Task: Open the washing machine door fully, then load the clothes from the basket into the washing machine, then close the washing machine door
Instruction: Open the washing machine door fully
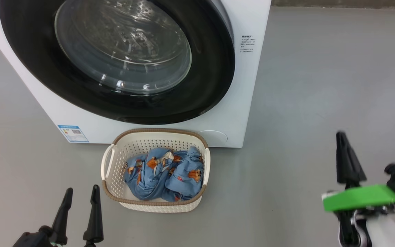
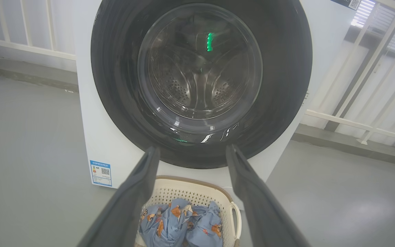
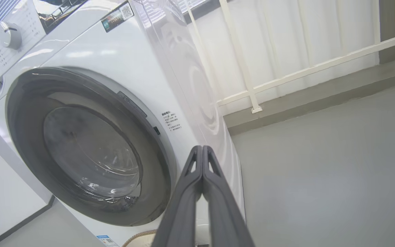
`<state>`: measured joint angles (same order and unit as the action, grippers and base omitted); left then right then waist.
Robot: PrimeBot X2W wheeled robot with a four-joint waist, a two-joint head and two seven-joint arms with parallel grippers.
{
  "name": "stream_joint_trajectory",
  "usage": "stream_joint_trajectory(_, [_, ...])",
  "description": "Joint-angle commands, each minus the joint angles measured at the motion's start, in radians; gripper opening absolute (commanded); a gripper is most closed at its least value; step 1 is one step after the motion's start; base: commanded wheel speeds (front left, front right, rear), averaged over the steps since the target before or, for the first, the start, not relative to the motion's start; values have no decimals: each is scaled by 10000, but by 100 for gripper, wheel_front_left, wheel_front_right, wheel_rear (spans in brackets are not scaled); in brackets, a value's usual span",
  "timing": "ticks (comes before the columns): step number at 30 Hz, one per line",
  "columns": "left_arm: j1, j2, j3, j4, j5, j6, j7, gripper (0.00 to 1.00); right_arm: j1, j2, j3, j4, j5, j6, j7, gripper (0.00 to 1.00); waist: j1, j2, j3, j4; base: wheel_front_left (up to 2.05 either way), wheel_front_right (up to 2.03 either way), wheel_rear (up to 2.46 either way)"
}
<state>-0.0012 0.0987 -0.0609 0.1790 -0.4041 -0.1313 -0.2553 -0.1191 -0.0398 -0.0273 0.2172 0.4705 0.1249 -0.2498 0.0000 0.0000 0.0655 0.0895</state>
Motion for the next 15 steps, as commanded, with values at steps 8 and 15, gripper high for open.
stream_joint_trajectory(8, [-548, 29, 232, -311, -119, 6, -65, 100, -2228, -104, 385, 110, 1999, 58, -120, 0, 0, 0, 440, 96, 0, 0, 0])
stream_joint_trajectory(15, [-1043, -3, 107, -355, -230, 6, -65, 100, -3907, -286, 860, 466, 4030, 58, -120, 0, 0, 0, 1034, 363, 0, 0, 0])
